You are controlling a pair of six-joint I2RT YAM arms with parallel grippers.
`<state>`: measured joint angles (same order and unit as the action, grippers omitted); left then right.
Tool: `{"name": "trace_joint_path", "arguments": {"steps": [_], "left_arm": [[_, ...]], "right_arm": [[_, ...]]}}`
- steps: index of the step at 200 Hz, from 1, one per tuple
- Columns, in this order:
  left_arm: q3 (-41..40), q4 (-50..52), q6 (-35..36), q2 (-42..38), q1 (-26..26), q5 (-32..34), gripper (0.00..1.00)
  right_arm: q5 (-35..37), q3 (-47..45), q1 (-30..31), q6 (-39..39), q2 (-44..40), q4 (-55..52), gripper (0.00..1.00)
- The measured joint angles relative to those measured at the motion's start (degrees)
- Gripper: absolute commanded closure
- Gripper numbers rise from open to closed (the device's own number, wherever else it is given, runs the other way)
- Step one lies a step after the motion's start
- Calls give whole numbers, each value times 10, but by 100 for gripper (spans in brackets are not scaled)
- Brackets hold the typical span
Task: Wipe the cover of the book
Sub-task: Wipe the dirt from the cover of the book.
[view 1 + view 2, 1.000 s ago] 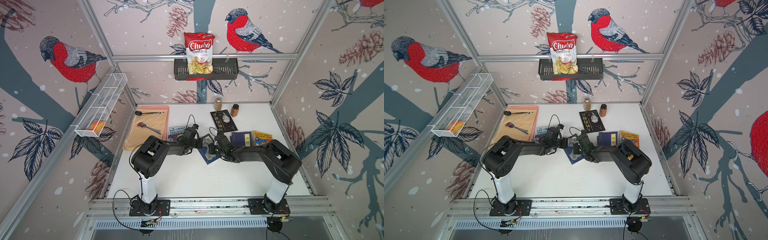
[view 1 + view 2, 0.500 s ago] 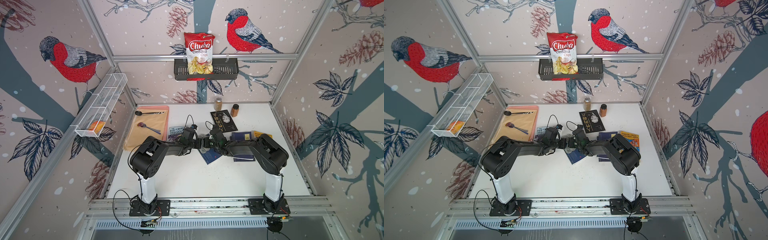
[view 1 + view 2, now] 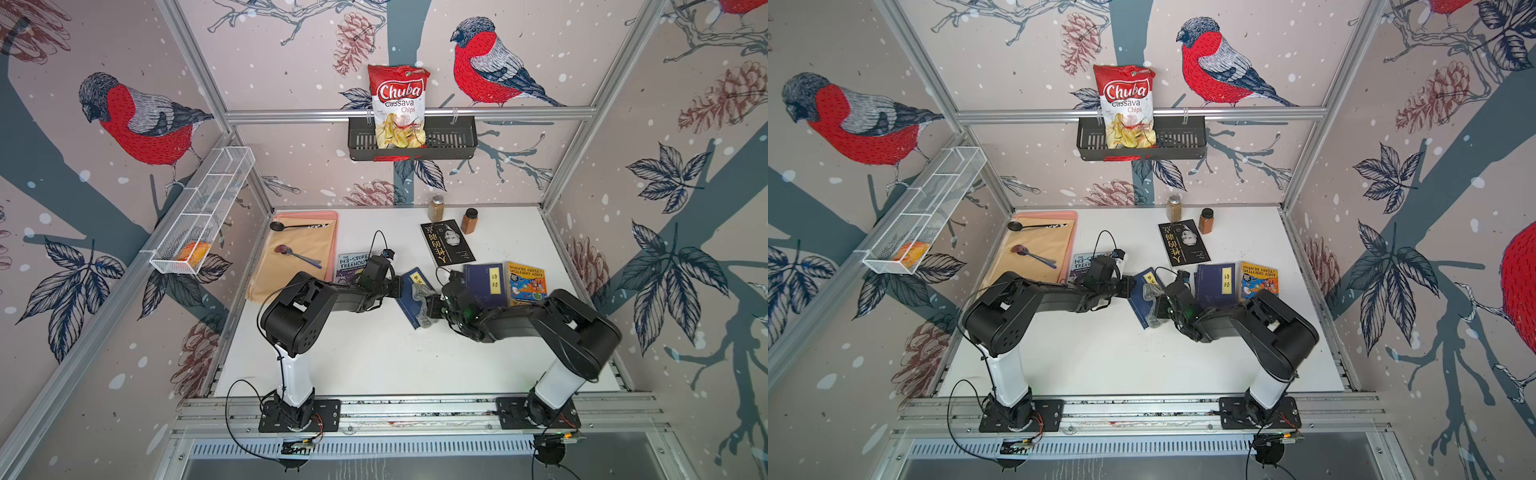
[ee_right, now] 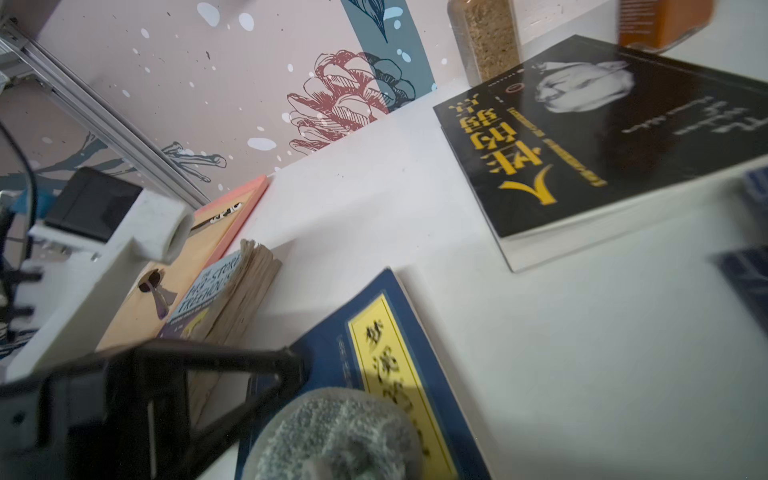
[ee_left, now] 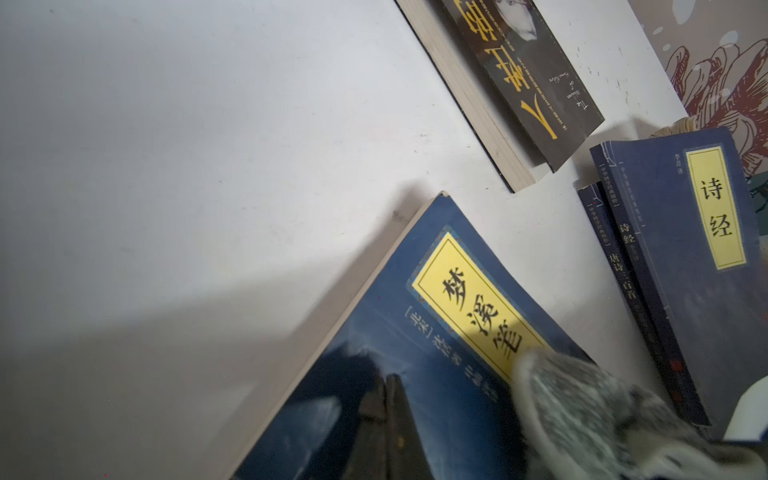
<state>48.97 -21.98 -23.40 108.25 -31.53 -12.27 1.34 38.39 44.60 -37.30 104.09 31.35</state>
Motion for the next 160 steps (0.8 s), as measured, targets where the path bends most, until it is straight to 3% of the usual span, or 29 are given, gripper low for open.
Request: {"name": "trace_joint_path", "arguments": {"steps": [38,56,110,131,160], "left_arm": [[-17,-3,-2,-15,0,4,100],[-23,-3,-4,-19,0,5,100],[-17,-3,-4,-11,1,0,100],[-20,-8,-4,-11,1,-1,100],[-28,-21,-4,-13,1,-1,100]], "right_arm": [[-24,137,-4,28,114,13,100],[-26,120,-3,29,102,27,100],[-7,-56,49,7,-43,15,98],[0,-47,54,-2,-34,17,99],[-24,45,41,-1,50,32,100]]}}
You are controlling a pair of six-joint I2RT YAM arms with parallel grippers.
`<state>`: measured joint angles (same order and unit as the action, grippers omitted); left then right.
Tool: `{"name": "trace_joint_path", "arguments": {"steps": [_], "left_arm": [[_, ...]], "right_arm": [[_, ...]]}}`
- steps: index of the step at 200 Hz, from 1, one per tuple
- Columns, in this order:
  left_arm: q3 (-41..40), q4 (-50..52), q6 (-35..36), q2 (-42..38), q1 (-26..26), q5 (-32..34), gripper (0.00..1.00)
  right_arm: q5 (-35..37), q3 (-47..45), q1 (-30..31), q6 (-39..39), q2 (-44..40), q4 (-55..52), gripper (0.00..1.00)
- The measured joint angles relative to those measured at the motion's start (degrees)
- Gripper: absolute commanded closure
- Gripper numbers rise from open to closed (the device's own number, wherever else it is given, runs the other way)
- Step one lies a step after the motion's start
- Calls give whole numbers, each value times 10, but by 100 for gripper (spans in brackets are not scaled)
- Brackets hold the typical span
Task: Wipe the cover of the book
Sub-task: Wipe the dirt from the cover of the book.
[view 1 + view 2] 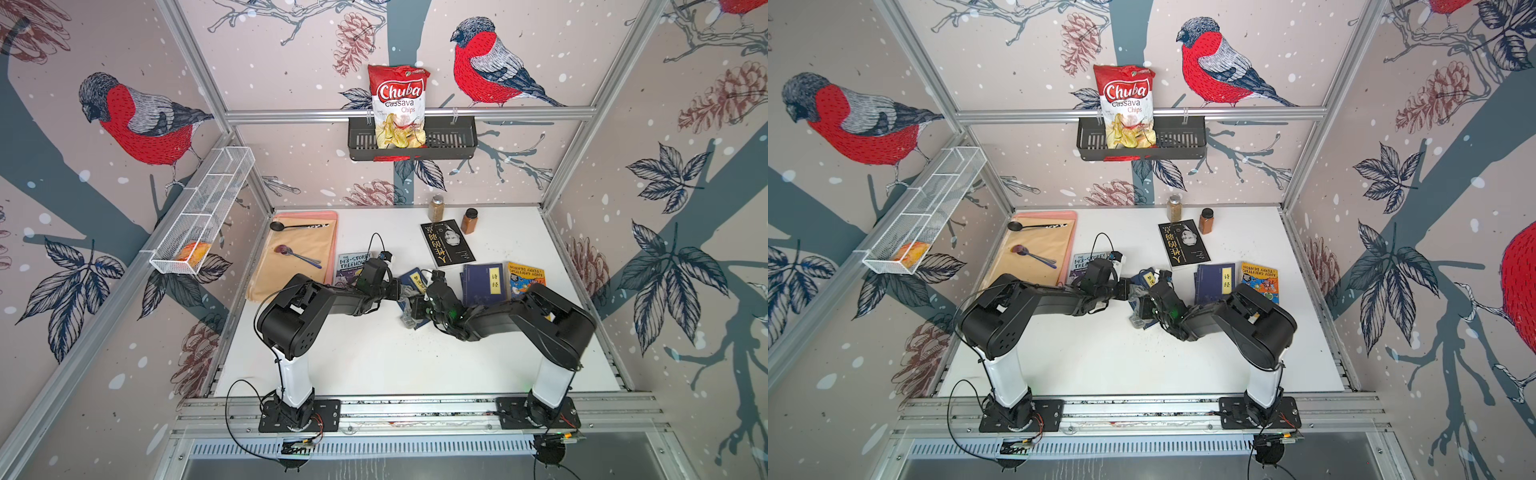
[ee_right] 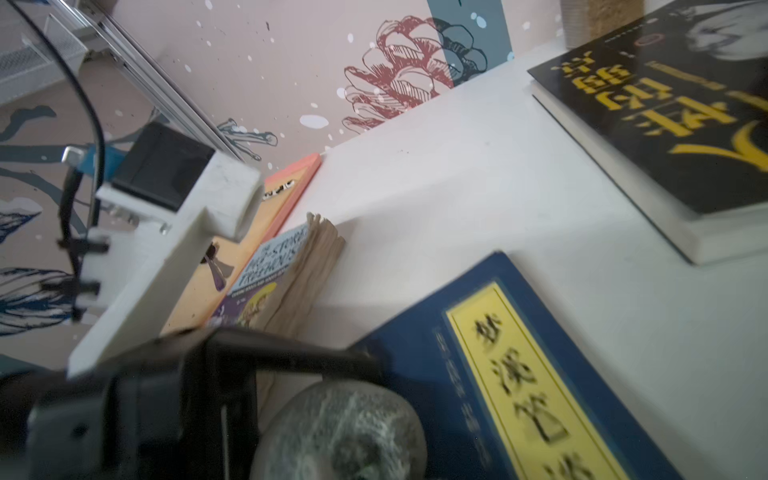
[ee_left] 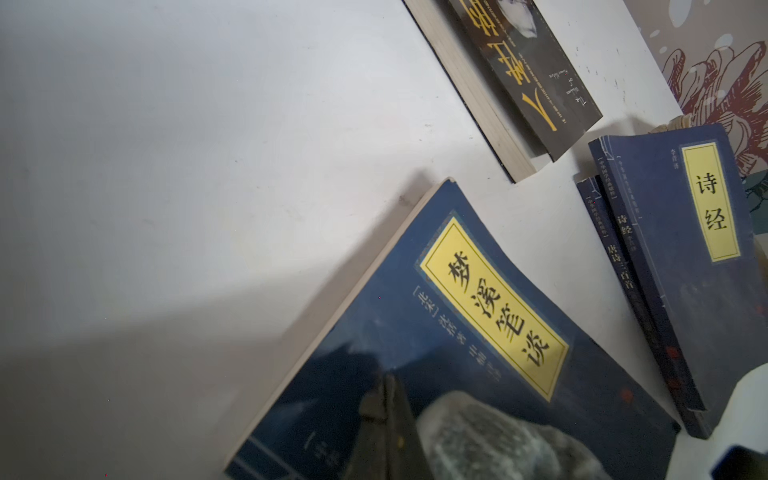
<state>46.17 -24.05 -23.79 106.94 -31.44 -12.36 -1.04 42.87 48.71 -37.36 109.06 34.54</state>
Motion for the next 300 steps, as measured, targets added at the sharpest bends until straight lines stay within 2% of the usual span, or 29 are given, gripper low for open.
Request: {"name": "trace_joint_path", "arguments": {"steps": [14,32,75,100,172,249,300], "left_arm": [[-3,0,0,-3,0,2,100],[-4,1,0,-8,0,5,100],[3,22,0,-13,2,5,100],[12,36,0,-11,6,-4,100],[21,81,7,-28,14,-8,100],[33,160,13,-71,19,33,100],[44,192,16,-105,19,-9,100]], "right_arm": [[-12,37,-8,4,27,-3,100],[-17,40,-7,12,24,-9,100],[-7,-86,24,-3,-71,2,99],[-7,-105,27,-16,-84,6,99],[-75,54,-19,12,52,18,100],[-124,134,-41,40,94,-28,99],[-128,173,-46,49,125,-26,99]]}}
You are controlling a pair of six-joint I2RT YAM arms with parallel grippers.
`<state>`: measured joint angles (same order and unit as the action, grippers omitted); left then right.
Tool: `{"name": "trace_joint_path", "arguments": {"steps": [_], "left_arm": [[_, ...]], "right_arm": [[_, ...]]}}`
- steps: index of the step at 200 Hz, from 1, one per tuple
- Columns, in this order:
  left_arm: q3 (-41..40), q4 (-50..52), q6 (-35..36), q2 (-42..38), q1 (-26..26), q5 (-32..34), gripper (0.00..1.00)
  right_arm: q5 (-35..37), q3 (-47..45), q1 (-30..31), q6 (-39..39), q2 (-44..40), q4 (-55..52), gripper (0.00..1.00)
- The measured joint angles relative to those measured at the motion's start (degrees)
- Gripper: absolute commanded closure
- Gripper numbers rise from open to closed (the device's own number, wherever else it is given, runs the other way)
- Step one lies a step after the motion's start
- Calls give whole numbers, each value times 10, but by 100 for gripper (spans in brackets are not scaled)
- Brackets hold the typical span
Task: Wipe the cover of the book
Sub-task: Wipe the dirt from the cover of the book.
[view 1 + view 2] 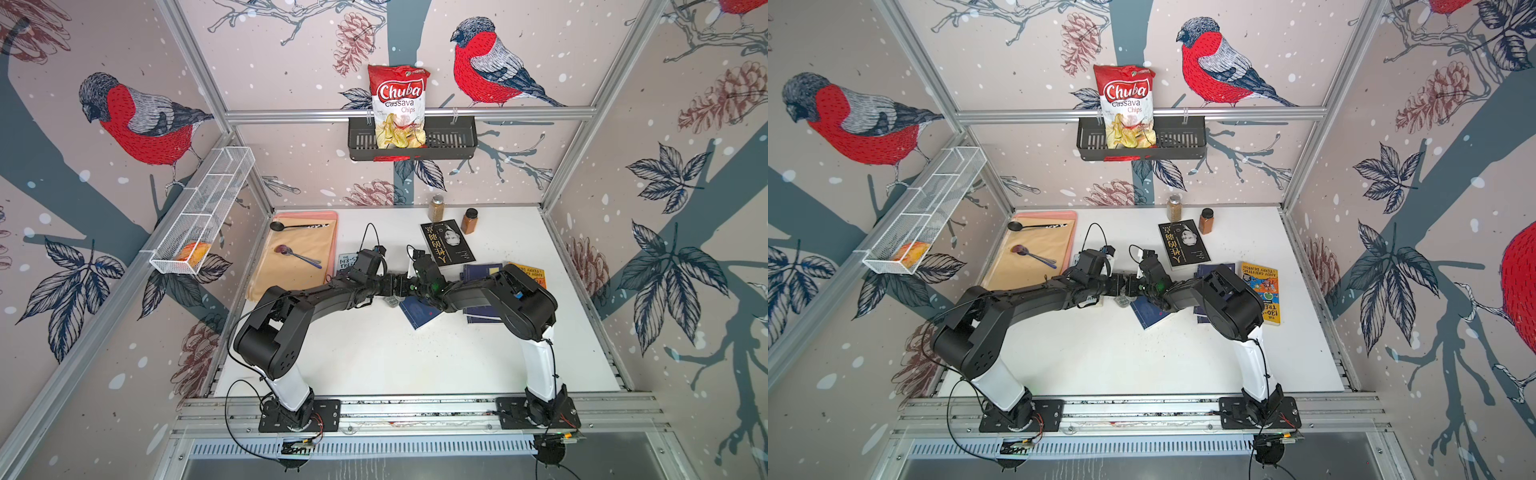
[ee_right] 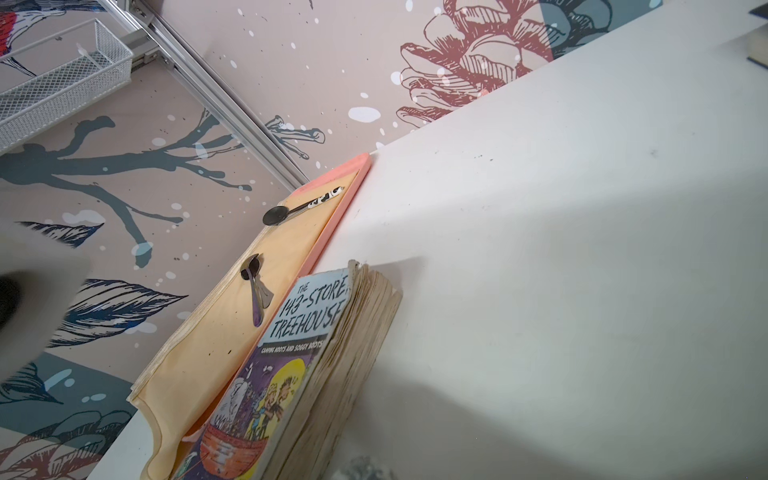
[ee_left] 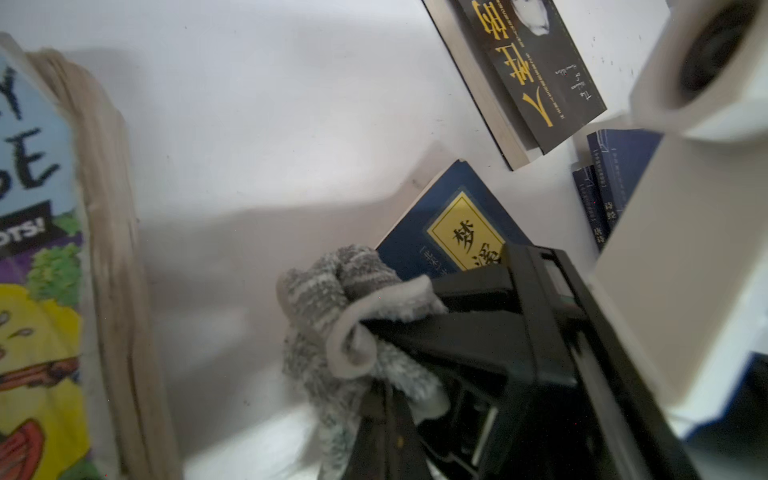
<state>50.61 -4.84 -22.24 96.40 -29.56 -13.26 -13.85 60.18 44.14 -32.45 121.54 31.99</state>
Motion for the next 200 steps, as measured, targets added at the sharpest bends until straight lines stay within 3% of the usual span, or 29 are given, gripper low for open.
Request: {"name": "trace_joint_path", "arguments": {"steps": [27,64,112,173,200], "left_arm": [[0,14,1,-4,0,-11,100],[0,14,1,-5,0,-15,100],[0,-1,-4,30,-6,-47,100],[13,-19,-14,57,-65,-60,100],[16,-31,-18,73,-83,-64,100]], "right_arm": [[4,-37,0,10,-40,-2,99],[8,-134,-7,24,-182,-82,98],[25,-177,-15,53,-336,-135,98],[95,-309,-37,8,-410,-235,98],[101,-343,-38,-22,-412,-211,98]]}}
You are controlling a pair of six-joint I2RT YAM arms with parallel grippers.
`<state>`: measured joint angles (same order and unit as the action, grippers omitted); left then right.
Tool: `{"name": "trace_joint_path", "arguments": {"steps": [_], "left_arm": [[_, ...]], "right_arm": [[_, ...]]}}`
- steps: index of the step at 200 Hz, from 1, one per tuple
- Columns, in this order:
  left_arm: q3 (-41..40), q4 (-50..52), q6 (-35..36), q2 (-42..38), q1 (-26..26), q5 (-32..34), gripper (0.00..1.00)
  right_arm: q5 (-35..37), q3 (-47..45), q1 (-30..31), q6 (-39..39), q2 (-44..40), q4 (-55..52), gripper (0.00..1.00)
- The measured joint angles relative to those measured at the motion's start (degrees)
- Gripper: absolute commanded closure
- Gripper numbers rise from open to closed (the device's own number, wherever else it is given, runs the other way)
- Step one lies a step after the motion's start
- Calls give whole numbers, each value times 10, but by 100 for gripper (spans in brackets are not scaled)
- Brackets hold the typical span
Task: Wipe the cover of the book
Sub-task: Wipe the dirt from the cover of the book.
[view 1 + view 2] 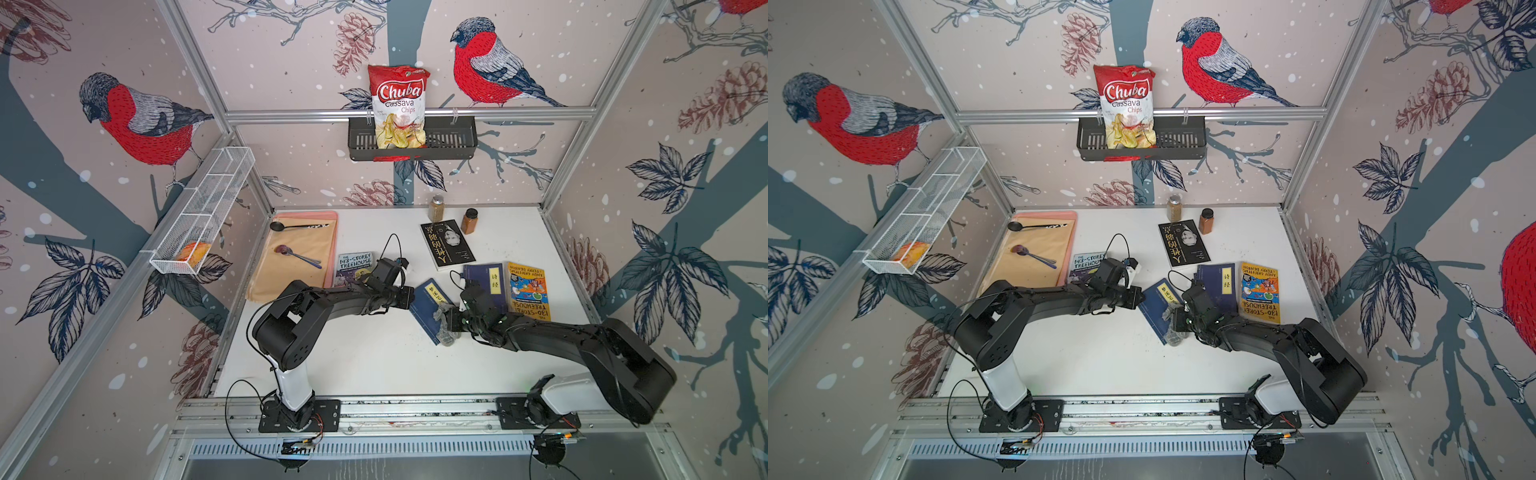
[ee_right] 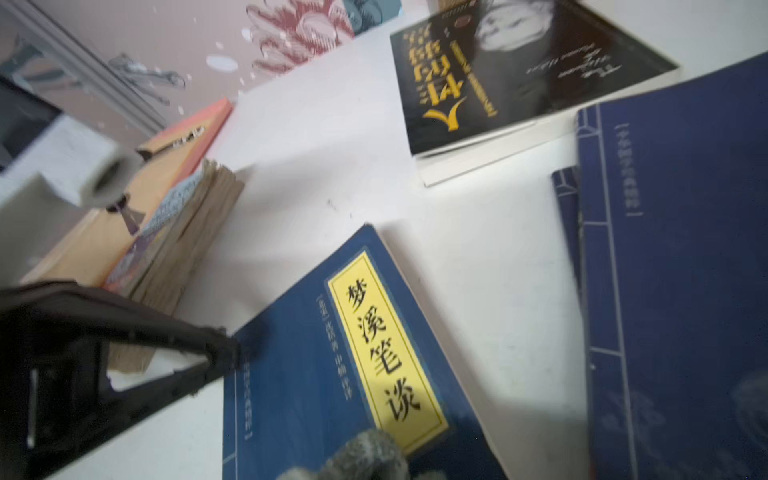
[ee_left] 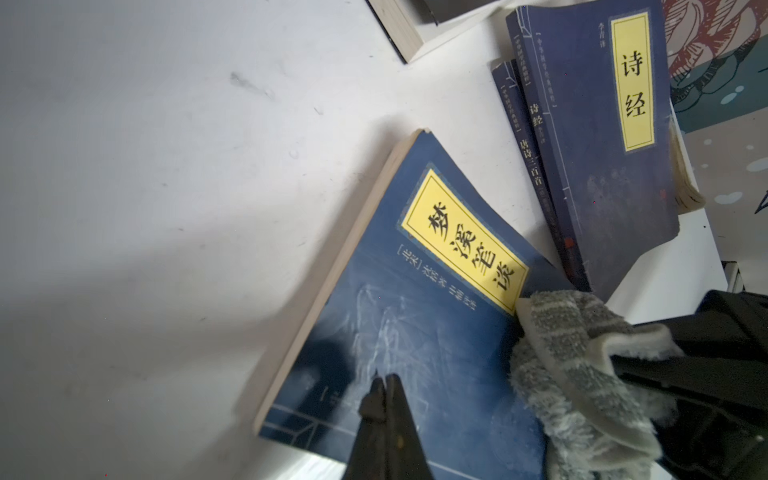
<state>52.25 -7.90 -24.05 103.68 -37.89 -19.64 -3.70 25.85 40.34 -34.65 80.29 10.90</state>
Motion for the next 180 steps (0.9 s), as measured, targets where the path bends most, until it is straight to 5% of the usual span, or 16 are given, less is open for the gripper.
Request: {"name": "trace_joint_path", "arguments": {"steps": [98,180], "left_arm": [[-22,-70,-15,25,-5,-9,100],[-7,-98,-16,52,-5,-22,100]], "right_arm": [[7,175,-6,2,245,142,99],[33,25,-5,-18,74,85,96]]}}
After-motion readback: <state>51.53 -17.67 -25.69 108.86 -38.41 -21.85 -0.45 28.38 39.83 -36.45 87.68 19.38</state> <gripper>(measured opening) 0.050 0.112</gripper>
